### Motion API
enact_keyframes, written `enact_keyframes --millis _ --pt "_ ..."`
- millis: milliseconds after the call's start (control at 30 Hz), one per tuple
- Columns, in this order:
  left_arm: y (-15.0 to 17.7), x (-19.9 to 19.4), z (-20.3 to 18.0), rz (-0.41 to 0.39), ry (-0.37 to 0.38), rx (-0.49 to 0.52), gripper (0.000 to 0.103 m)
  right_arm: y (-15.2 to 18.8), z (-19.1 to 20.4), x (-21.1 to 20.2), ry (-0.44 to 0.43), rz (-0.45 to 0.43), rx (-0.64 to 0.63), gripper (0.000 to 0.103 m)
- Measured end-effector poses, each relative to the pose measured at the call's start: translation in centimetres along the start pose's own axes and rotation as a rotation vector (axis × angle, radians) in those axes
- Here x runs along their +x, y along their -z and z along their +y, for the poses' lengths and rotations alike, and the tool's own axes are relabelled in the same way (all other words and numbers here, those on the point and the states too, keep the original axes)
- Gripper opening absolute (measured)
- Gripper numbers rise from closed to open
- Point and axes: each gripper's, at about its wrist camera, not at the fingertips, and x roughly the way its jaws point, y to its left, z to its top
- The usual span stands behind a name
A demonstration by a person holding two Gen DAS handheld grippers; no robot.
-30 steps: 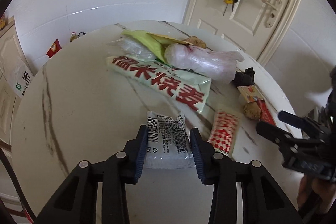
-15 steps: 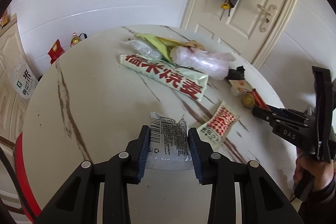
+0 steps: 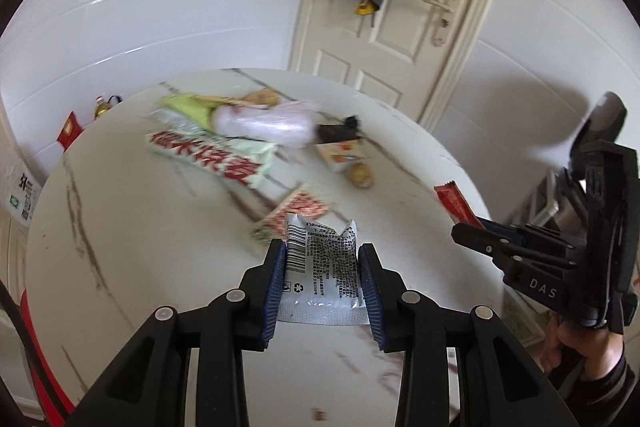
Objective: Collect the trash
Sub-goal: 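Carry packet and red wrapper to the blue bin and release both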
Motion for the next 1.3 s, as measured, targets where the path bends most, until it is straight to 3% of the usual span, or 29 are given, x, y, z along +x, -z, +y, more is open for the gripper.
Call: enact_keyframes --millis 233,400,633,833,933,1000,1067,1100,1300 --pt "-0.2 0.9 -7.4 0.014 0.082 0.107 0.033 2.5 -3.0 -6.6 0.022 -0.093 0.059 0.02" --pt "-0.4 3.5 -14.1 0.055 0.139 0.209 0.033 5.7 -8.0 -10.8 0.084 -0.134 0.151 0.02" --pt "-0.3 9.3 -23.1 0.14 0.194 0.355 0.033 10.5 -15.3 -13.8 0.147 -0.142 0.304 0.02" --pt "-1.5 15.7 -26.7 0.206 0.178 0.421 0.035 12.8 -20.0 -13.2 0.154 -0.122 0.392 0.021" --pt "-2.1 18.0 -28.1 0.209 0.159 0.435 0.047 13.3 -21.4 -12.3 0.146 -0.106 0.413 0.021" --pt "-2.2 19.0 -28.7 0.193 0.137 0.448 0.049 13.6 -22.0 -11.6 0.14 -0.098 0.424 0.021" --pt "-2.4 19.5 -29.1 0.176 0.116 0.461 0.065 13.7 -22.2 -10.8 0.135 -0.088 0.432 0.021" --pt "-2.5 19.7 -29.2 0.167 0.105 0.46 0.067 13.6 -22.5 -10.4 0.13 -0.084 0.437 0.021" --pt "-2.8 20.2 -29.4 0.137 0.07 0.444 0.069 13.4 -22.2 -9.3 0.129 -0.082 0.435 0.032"
